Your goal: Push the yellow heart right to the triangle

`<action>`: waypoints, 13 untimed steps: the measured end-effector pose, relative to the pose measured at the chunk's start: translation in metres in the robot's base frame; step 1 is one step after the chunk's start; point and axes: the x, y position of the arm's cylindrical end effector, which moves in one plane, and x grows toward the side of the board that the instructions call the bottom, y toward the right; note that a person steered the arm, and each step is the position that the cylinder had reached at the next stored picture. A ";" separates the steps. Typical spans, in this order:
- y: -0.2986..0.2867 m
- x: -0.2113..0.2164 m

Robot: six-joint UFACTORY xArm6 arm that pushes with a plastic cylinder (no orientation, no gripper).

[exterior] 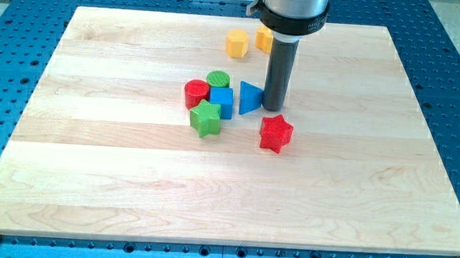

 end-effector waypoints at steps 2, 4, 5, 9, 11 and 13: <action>-0.002 -0.001; -0.004 -0.015; 0.024 -0.057; -0.021 -0.146; -0.088 -0.164; 0.004 -0.109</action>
